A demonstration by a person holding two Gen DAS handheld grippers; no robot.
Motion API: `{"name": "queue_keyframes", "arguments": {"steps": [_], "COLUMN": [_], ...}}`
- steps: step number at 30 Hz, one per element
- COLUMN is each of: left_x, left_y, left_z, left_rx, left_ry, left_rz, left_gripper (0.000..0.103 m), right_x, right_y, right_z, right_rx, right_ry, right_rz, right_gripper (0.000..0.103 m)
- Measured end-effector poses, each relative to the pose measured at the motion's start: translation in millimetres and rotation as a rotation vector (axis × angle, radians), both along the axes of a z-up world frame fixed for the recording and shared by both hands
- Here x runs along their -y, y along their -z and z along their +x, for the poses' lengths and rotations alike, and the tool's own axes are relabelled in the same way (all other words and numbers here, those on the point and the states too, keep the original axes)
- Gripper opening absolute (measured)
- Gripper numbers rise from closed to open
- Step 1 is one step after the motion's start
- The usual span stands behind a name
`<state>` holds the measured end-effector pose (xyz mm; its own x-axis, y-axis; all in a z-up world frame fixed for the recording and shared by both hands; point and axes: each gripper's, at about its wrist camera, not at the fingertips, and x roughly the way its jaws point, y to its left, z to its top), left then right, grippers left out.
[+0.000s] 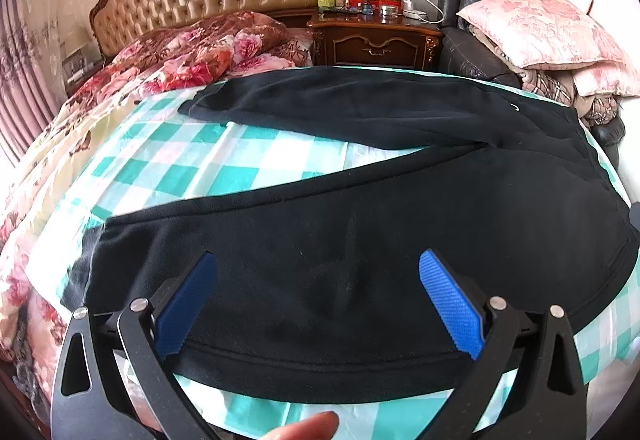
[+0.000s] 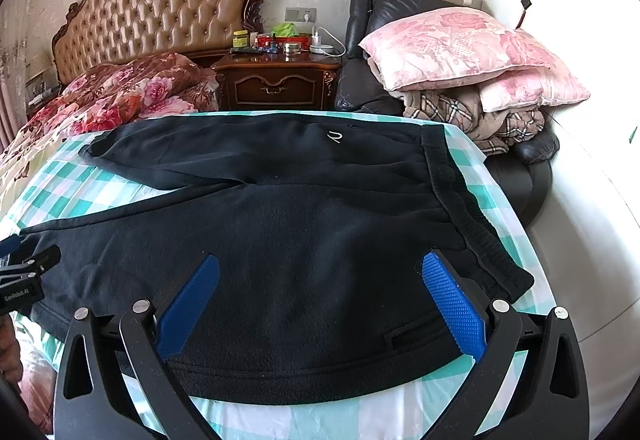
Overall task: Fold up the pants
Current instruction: 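Grasp the waistband edge with the left tool while the right tool grasps the waistband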
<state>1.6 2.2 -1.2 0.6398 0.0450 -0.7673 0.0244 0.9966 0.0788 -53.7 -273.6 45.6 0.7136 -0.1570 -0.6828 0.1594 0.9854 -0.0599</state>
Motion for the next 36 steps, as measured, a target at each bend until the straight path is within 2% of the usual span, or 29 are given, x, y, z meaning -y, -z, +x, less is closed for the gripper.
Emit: {"name": "queue_keyframes", "arguments": {"steps": [2,6,11,18,20,25,28,32,36], "left_x": [0,-3,-7,-12,-15,-16,-22,-20,-13], "left_y": [-1,-9,-21,-26,-22,-22,-19,-7,7], "left_z": [5,20,43,88,107,151,192,236,275], "left_rx": [-0.019,-0.027,-0.015,-0.022,-0.061,-0.084,-0.154,-0.231,-0.244], "left_ry": [0.04,0.113,0.146,0.139,0.144,0.167,0.19,0.232,0.231], "left_rz": [0.026,0.021,0.025,-0.067,-0.103,-0.111,-0.203,-0.255,-0.232], "left_gripper": [0.101,0.101,0.101,0.101,0.101,0.101,0.101,0.101,0.101], "right_x": [2,11,29,42,45,53,63,71,82], "right_y": [0,-3,-5,-7,-7,-3,1,8,16], "right_z": [4,20,41,79,92,130,156,186,227], "right_rx": [-0.008,-0.025,-0.046,-0.08,-0.088,-0.112,-0.114,-0.123,-0.144], "right_ry": [-0.016,-0.082,-0.087,-0.128,-0.138,-0.158,-0.161,-0.202,-0.263], "right_rz": [0.005,0.044,0.041,0.06,0.06,0.039,0.084,0.105,0.145], "right_gripper": [0.099,0.099,0.099,0.099,0.099,0.099,0.099,0.099,0.099]}}
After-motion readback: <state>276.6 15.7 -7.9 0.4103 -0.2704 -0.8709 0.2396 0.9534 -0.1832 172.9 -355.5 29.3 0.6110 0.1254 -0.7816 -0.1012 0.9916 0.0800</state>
